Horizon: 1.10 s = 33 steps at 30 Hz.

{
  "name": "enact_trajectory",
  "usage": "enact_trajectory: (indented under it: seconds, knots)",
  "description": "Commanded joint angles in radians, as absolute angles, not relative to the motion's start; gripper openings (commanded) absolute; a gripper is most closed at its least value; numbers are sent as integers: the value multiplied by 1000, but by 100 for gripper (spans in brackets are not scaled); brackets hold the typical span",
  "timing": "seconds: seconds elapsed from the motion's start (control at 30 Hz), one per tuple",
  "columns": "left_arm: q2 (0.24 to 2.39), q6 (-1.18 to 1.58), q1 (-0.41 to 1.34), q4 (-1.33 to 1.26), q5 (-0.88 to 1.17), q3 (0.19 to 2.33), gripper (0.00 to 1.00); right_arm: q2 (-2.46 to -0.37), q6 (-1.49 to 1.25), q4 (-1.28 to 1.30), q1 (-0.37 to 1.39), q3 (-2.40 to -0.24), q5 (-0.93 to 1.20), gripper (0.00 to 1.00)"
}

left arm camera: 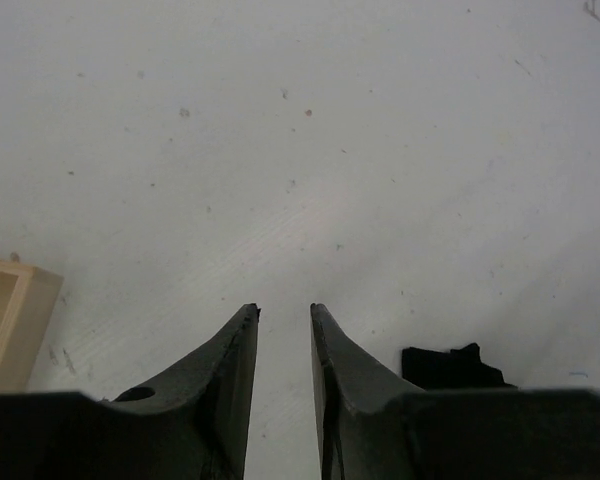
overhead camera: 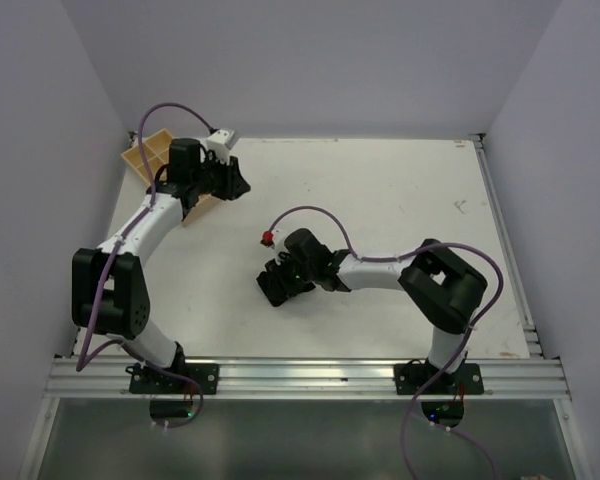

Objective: Roll the underwear

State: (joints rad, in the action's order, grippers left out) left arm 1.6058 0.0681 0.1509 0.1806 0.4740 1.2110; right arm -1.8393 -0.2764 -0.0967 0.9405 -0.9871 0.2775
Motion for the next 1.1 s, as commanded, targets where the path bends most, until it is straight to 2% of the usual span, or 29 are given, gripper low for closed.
enact_trajectory:
  seconds: [0.0,0.13,0.23,0.47,0.6,0.83,1.07]
  knots:
    - [1631,-45,138,182,665,1189,32,-1907,-269,121,907,-960,390,18]
    - [1617,-113,140,132,807,1071,38,-1936,-249,159,867,-989,491,18]
    - [1631,-201,138,129,967,1003,38,-1953,-245,164,841,-991,540,18]
    - [1753,-541,167,397,1185,1084,49,-2003,-242,153,796,-1003,653,19]
    - [1864,-768,216,683,1198,1209,51,-2029,-245,143,775,-1012,710,20]
    - [1905,-929,270,819,1213,1213,54,-2049,-241,146,746,-1017,739,20]
    - [1901,-930,270,838,1167,1193,58,-2040,-218,182,733,-1014,732,21]
